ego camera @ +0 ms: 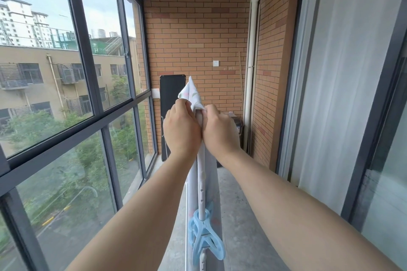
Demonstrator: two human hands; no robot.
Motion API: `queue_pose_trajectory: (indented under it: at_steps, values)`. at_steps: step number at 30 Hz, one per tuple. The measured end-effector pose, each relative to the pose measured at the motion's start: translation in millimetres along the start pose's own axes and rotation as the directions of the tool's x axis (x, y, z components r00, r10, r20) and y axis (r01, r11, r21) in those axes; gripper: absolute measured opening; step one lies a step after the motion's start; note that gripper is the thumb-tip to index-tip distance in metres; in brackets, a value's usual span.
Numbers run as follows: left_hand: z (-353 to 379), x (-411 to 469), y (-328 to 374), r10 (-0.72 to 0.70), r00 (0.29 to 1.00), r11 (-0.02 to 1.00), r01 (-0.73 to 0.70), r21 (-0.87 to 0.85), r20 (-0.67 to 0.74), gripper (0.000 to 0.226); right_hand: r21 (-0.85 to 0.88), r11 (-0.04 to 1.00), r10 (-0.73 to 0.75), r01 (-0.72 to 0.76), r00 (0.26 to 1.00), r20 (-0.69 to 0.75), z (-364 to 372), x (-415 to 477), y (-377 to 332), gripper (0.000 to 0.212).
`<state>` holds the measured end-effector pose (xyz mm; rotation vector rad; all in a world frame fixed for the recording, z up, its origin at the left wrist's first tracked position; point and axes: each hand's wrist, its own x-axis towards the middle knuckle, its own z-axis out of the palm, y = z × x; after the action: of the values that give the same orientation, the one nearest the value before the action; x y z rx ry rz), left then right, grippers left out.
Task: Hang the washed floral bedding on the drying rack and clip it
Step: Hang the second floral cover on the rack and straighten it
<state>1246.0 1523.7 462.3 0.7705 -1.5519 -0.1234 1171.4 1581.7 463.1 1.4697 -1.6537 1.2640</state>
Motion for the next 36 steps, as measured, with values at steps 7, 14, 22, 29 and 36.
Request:
queue_pose_trajectory:
  at_steps: [7, 14, 22, 29, 36]
  values:
    - [-4, -1, 8, 0.011, 0.999, 0.998, -0.009, 0.059, -0.037, 0.030, 0.041, 0.997, -0.067, 0.070, 0.994, -0.088, -4, -5, 5, 0.028]
    - [-7, -5, 18, -0.043, 0.999, 0.999, 0.044, 0.030, -0.026, 0.047, 0.033, 0.995, -0.091, 0.094, 0.992, -0.087, -9, -8, 11, 0.029]
    - [-11, 5, -1, -0.049, 0.996, 0.998, 0.051, -0.024, 0.075, 0.011, 0.165, 0.986, -0.040, 0.033, 0.998, 0.040, -8, -6, 22, 0.032]
    - [-19, -2, 15, -0.090, 0.992, 0.989, 0.099, -0.114, 0.085, 0.028, 0.246, 0.960, 0.090, -0.135, 0.978, 0.187, -15, -16, 38, 0.040]
    - [-24, -5, 26, -0.075, 0.997, 0.996, 0.075, 0.055, 0.014, 0.032, 0.284, 0.901, 0.231, -0.329, 0.915, 0.330, -31, -26, 70, 0.037]
